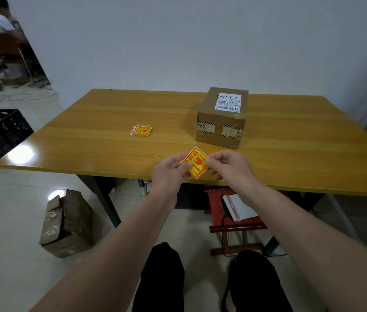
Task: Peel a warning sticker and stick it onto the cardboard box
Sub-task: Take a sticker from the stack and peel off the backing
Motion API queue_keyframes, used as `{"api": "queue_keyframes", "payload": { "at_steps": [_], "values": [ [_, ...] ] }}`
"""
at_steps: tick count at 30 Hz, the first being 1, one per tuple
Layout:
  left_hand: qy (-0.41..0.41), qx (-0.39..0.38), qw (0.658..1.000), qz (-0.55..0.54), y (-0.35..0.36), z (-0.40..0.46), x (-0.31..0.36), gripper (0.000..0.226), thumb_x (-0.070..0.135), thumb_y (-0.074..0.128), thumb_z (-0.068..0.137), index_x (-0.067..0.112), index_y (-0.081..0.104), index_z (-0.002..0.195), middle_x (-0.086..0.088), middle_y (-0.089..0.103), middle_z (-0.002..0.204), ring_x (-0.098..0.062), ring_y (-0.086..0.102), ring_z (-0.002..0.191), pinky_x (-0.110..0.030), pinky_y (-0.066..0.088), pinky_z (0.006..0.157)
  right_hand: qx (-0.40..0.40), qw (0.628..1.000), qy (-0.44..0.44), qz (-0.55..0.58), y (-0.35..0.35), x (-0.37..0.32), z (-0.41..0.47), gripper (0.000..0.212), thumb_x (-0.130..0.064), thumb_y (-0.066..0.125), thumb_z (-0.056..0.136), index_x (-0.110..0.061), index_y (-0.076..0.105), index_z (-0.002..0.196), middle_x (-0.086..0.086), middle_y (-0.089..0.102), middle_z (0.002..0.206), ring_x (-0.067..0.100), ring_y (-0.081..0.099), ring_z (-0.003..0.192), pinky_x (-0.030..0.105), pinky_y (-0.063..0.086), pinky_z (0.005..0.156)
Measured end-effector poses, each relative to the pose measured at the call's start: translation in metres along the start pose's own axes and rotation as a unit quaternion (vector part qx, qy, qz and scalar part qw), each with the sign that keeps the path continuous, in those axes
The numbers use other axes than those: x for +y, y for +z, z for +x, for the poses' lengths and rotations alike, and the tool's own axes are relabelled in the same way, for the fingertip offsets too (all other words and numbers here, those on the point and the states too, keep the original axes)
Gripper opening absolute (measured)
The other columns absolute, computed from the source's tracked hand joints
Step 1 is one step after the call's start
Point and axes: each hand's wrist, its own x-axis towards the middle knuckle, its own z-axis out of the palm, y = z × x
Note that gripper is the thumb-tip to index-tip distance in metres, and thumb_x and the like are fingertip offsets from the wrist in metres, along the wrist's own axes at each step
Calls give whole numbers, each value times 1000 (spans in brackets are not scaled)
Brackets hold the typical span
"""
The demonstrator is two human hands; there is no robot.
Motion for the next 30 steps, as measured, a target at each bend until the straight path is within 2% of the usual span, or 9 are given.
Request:
{"api": "queue_keyframes", "payload": {
  "at_steps": [2,6,9,12,18,24,26,28,30],
  "values": [
    [8,-5,1000,9,-1,-2,3,21,2,61,87,19,64,100,-6,72,92,-19,69,91,-31,55,82,2,1000,1,0,1,-2,-2,13,-12,64,87,-13,63,75,0,61,71,9,52,62,21,44,61],
    [10,4,1000,7,0,-2,0,37,7,69,82,22,54,113,-5,71,94,-16,68,91,-29,54,84,16,999,23,38,4,-1,-4,17,-12,68,85,-12,62,68,1,59,66,10,50,61,24,45,62],
    [-18,-1,1000,1,4,-6,-4,23,6,70,82,12,60,102,-6,70,93,-15,66,84,-26,52,84,20,995,37,93,7,-1,-6,20,-10,71,82,-11,61,65,1,58,62,11,49,57,23,44,57],
    [-32,-11,999,-21,2,-8,-5,10,8,68,83,14,63,89,-4,69,91,-16,62,87,-29,52,89,12,994,42,101,8,1,-8,17,-12,73,80,-10,63,66,1,59,62,11,50,57,23,45,57],
    [-29,-8,996,-87,2,-6,0,11,9,64,87,14,63,98,-5,71,90,-14,63,85,-32,51,91,-42,995,32,84,10,4,-8,21,-4,67,84,-14,64,65,3,63,67,12,53,60,23,45,58],
    [-16,-54,993,-99,4,-9,0,14,-1,60,87,10,63,95,-14,69,101,-26,66,95,-37,52,92,-50,997,28,56,10,5,-7,18,-7,68,84,-12,64,67,4,63,69,12,52,60,22,45,57],
    [-15,-45,996,-81,2,-8,0,14,0,60,87,10,62,97,-14,69,103,-25,66,97,-36,52,92,-38,998,28,29,9,5,-6,15,-7,68,84,-12,64,71,4,62,72,12,52,61,23,46,58],
    [-16,-39,997,-57,0,-6,0,16,0,61,87,10,61,99,-14,69,104,-24,66,97,-35,53,90,-16,999,26,18,7,3,-4,4,-7,66,85,-11,65,85,8,61,80,14,53,65,26,47,61],
    [-13,-44,999,-22,-2,-6,0,21,1,61,87,8,61,107,-12,69,102,-22,66,94,-32,53,88,-7,1000,18,24,4,2,-2,12,-10,64,87,-10,64,99,9,61,86,14,53,69,27,47,62]
  ]
}}
